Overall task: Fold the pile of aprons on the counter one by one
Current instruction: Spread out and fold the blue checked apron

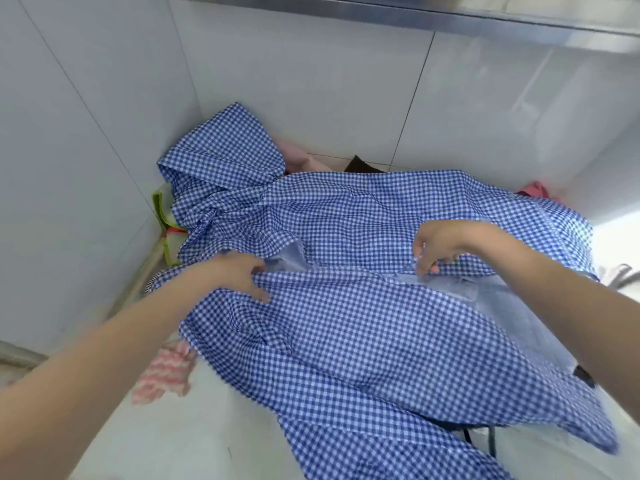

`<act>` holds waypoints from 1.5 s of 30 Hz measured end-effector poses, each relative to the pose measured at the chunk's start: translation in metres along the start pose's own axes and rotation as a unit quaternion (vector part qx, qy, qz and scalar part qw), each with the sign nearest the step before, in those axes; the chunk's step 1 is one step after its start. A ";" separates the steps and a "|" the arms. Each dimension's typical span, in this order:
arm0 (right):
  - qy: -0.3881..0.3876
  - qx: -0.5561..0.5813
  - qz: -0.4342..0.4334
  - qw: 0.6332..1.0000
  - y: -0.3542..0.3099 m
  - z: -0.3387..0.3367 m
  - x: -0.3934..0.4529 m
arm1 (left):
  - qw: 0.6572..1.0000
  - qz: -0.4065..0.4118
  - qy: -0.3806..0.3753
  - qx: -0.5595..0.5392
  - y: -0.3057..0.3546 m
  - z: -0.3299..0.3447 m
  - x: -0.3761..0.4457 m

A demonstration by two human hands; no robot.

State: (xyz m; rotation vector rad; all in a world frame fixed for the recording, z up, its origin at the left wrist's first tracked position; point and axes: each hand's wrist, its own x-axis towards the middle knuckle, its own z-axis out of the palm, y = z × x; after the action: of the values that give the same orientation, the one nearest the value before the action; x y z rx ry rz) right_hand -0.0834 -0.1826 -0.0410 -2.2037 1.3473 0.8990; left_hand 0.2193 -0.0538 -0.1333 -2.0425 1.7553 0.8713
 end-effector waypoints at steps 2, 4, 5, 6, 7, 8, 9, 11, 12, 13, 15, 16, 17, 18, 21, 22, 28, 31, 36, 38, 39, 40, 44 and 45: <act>0.032 0.015 0.008 0.999 0.009 0.002 0.000 | 0.992 0.049 -0.032 -0.110 0.025 -0.002 0.008; 0.065 0.010 0.024 0.998 0.021 0.008 0.001 | 0.983 0.075 -0.050 -0.157 0.037 -0.003 0.018; 0.094 0.013 0.026 0.995 0.027 0.012 0.001 | 0.980 0.081 -0.052 -0.174 0.037 -0.004 0.020; 0.124 0.024 0.031 0.992 0.036 0.016 -0.001 | 0.976 0.090 -0.054 -0.192 0.042 -0.006 0.023; 0.139 0.044 0.028 0.989 0.042 0.021 -0.002 | 0.972 0.091 -0.061 -0.209 0.044 -0.009 0.025; 0.125 0.067 0.018 0.990 0.048 0.026 -0.003 | 0.970 0.095 -0.068 -0.215 0.047 -0.011 0.024; 0.091 0.100 0.002 0.991 0.052 0.033 -0.005 | 0.971 0.103 -0.073 -0.201 0.052 -0.012 0.022; 0.010 0.155 -0.013 0.988 0.053 0.049 -0.003 | 0.980 0.122 -0.079 -0.133 0.064 -0.013 0.020; -0.016 0.162 -0.015 0.987 0.049 0.058 0.000 | 0.984 0.130 -0.080 -0.094 0.072 -0.011 0.019; -0.033 0.160 -0.019 0.986 0.045 0.067 0.005 | 0.985 0.136 -0.082 -0.061 0.078 -0.009 0.020; -0.043 0.123 -0.036 0.991 0.035 0.084 0.012 | 0.985 0.153 -0.068 -0.036 0.092 -0.004 0.023; -0.046 0.099 -0.045 0.993 0.030 0.090 0.012 | 0.984 0.167 -0.047 -0.049 0.098 -0.004 0.023; -0.056 0.084 -0.045 0.994 0.029 0.094 0.011 | 0.980 0.181 -0.016 -0.080 0.101 -0.006 0.023; -0.069 0.073 -0.033 0.994 0.031 0.094 0.008 | 0.976 0.180 0.028 -0.116 0.101 -0.010 0.022; -0.145 0.058 0.015 0.988 0.059 0.080 0.000 | 0.969 0.063 0.179 -0.160 0.079 -0.026 0.025; -0.180 0.062 0.031 0.981 0.069 0.071 -0.005 | 0.969 0.001 0.208 -0.134 0.067 -0.029 0.028; 0.033 0.030 0.174 0.984 0.101 -0.006 -0.023 | 0.937 -0.150 0.317 0.003 0.047 -0.014 0.022; 0.274 -0.084 0.211 0.934 0.094 0.011 -0.004 | 0.911 0.007 0.409 0.050 0.084 0.002 0.006; 0.293 -0.138 0.166 0.931 0.080 0.051 0.018 | 0.929 0.326 0.160 0.066 0.156 0.056 -0.023; 0.310 -0.143 0.160 0.926 0.080 0.058 0.008 | 0.948 0.282 0.061 0.135 0.178 0.072 -0.021; 0.323 -0.144 0.141 0.925 0.082 0.064 0.001 | 0.952 0.260 0.035 0.158 0.187 0.079 -0.017; 0.339 -0.137 0.101 0.925 0.083 0.070 -0.008 | 0.956 0.233 0.029 0.177 0.193 0.084 -0.011; 0.326 -0.180 -0.072 0.926 0.079 0.117 -0.032 | 0.962 0.150 0.057 0.221 0.210 0.095 0.003; 0.351 -0.202 -0.089 0.910 0.082 0.131 -0.033 | 0.962 0.135 0.057 0.231 0.212 0.097 0.003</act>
State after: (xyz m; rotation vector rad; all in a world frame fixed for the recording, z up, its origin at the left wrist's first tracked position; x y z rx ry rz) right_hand -0.2080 -0.1164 -0.1122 -3.1078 1.2717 0.3244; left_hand -0.0098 -0.0411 -0.1773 -1.6014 2.0951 0.3589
